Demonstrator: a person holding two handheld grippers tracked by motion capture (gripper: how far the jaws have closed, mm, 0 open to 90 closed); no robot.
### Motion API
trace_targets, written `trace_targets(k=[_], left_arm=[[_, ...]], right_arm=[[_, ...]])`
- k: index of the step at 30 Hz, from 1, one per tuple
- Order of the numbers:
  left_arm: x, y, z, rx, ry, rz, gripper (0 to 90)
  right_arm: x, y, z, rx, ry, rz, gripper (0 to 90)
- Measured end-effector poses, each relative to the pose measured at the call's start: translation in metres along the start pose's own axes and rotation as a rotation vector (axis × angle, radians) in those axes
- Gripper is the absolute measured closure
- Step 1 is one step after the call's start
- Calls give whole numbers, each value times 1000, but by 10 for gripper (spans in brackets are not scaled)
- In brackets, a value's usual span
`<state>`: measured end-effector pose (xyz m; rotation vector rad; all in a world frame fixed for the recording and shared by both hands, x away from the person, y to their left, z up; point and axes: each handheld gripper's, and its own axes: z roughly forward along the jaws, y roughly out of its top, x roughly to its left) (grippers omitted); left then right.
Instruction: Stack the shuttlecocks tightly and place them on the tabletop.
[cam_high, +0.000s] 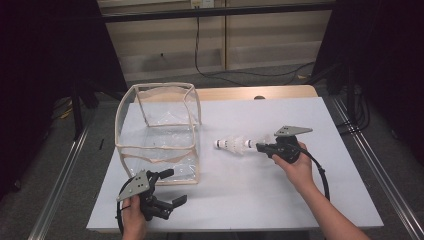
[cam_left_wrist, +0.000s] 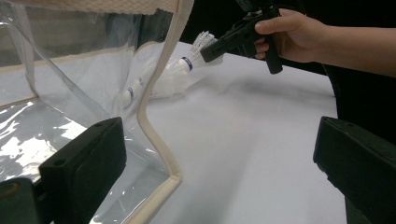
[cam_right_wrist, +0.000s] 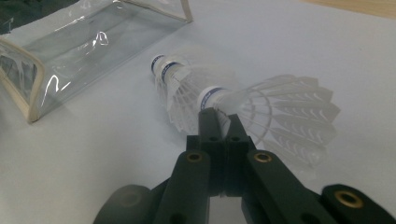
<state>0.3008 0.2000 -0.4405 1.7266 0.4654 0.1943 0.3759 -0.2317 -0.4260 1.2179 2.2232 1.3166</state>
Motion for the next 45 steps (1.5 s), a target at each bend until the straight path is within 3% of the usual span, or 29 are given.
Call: trace_targets(k=[45], left_arm=[[0,0,0,5,-1,0,28]], right_arm=[[5,-1,26,-14,44,26,896]])
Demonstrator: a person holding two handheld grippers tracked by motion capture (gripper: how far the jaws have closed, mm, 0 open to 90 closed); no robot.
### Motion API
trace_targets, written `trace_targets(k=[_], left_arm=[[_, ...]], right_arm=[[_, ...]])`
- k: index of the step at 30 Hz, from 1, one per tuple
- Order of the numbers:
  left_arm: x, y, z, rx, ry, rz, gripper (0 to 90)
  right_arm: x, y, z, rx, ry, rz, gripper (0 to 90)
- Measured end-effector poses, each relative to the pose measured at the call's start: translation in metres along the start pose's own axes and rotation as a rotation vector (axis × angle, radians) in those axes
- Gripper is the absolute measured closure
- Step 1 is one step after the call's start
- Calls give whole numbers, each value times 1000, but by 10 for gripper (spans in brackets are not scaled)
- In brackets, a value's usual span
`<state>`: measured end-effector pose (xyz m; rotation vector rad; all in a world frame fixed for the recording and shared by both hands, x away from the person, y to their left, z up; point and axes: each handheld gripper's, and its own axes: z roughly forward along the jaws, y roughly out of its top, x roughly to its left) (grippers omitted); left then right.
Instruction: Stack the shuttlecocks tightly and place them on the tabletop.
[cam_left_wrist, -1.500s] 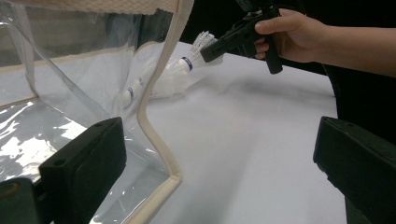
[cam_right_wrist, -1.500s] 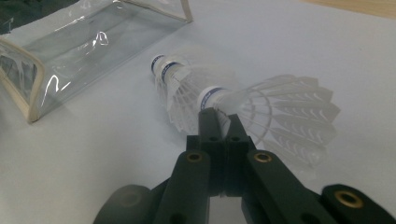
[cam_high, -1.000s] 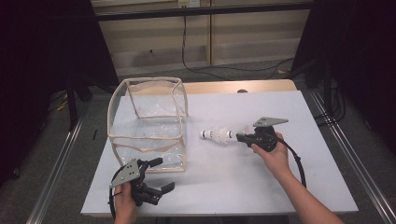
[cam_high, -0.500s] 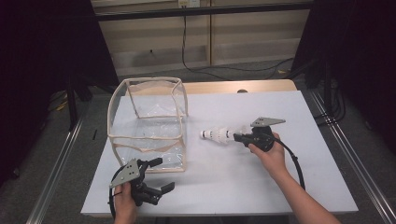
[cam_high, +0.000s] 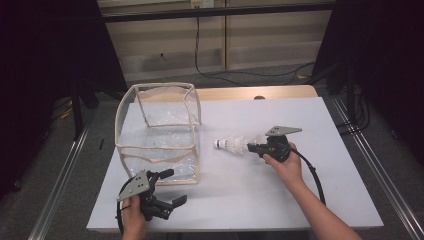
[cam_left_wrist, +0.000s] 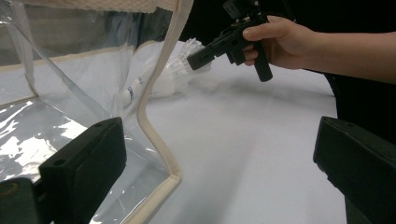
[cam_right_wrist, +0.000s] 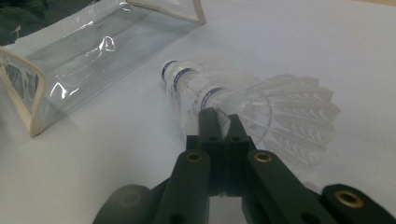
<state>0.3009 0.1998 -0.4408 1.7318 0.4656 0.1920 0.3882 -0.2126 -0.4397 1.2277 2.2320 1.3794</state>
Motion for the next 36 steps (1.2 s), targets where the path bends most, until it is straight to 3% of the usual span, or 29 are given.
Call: trace_targets(k=[17,36], left_arm=[[0,0,0,-5,1,0,27],[0,0,0,-3,0,0,28]], right_arm=[[5,3,4,8,10,-21,896],[4,3,13,9,12,-8,894]])
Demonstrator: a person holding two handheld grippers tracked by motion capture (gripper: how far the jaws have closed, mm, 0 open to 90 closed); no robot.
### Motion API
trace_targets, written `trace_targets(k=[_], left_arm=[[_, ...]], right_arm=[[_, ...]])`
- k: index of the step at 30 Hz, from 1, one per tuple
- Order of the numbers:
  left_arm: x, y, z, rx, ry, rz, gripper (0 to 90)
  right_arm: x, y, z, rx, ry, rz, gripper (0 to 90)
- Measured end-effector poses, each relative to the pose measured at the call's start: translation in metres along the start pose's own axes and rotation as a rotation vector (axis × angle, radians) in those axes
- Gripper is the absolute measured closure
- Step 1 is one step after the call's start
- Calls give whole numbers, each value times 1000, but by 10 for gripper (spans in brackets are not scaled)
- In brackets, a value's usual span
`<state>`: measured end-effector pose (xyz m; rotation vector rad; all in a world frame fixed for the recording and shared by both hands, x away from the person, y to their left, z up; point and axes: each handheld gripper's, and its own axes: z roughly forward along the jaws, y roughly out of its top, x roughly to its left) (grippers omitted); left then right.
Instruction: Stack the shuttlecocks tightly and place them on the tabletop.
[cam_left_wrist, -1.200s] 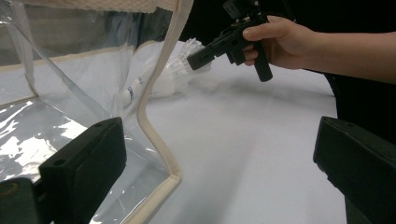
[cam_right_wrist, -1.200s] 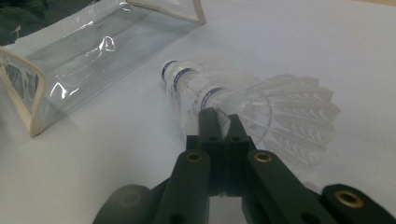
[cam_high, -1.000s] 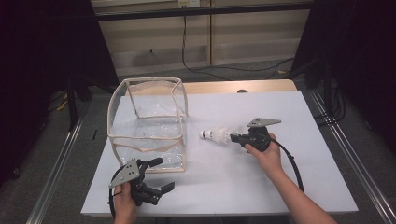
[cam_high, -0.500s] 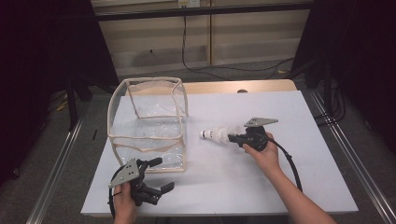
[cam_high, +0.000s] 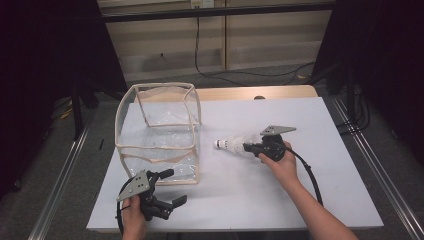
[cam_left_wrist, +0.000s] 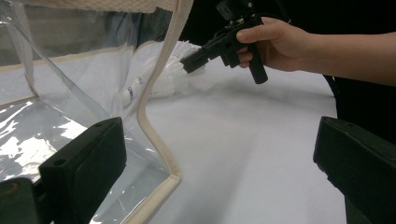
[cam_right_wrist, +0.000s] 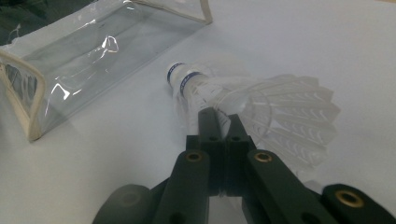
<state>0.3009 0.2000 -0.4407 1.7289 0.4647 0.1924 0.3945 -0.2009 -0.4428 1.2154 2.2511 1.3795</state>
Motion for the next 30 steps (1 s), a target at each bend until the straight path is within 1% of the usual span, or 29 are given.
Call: trace_targets(k=[4,13,24,27,30], left_arm=[[0,0,0,2,0,1,27],[0,0,0,2,-1,0,27],[0,0,0,3,-3,-1,28],[0,0,0,0,-1,-4,28],[0,0,0,-1,-1,-4,27]], right_arm=[[1,0,3,1,7,3,894],[3,2,9,8,10,-9,893],[1,0,14,4,12,5,885],[1,-1,15,7,9,5,855],[2,-1,15,12,-2,6,752]])
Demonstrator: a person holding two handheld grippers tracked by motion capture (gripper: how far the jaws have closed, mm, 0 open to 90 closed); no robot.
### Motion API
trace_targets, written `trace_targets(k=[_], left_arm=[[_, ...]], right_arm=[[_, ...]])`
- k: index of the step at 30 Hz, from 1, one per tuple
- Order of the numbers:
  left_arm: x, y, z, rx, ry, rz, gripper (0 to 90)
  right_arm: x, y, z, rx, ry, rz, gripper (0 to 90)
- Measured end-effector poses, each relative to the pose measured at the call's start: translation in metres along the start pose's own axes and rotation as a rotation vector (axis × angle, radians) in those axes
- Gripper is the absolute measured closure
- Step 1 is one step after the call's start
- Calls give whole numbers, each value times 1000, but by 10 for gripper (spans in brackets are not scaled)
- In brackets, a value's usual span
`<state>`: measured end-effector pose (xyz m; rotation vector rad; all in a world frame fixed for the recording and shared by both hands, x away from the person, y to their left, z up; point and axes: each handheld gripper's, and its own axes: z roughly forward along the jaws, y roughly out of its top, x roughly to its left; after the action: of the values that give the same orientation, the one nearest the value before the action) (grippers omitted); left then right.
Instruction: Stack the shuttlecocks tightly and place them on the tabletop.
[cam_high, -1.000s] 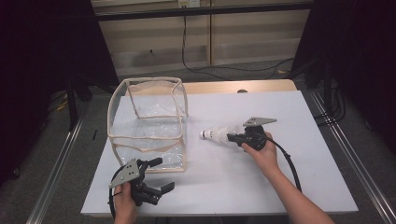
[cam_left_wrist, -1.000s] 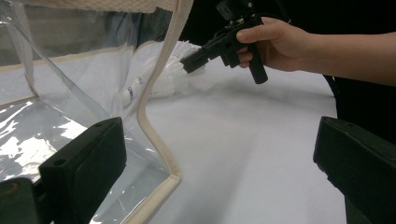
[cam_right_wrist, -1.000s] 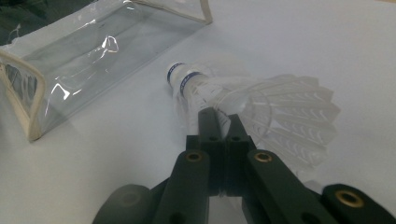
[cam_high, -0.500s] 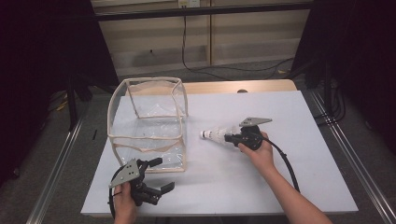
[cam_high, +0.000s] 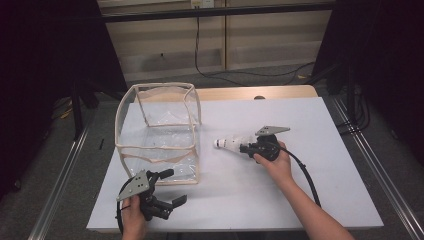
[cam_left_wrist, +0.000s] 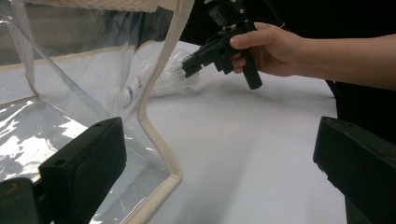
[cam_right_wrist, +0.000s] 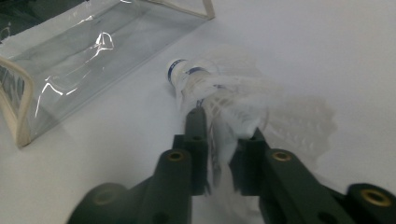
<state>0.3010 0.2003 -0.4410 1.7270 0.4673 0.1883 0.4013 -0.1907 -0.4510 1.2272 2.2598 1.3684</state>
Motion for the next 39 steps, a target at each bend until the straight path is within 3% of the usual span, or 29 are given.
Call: trace_targets(k=[10,15,24,39], left_arm=[[0,0,0,1,3,0,27],[0,0,0,3,3,1,28],[0,1,-1,-1,4,1,28],[0,0,0,2,3,2,27]], right_arm=[[-3,2,-9,4,-4,6,566],[1,2,-12,4,25,7,521],[12,1,-13,7,66,15,352],[14,3,-7,-16,73,18,260]])
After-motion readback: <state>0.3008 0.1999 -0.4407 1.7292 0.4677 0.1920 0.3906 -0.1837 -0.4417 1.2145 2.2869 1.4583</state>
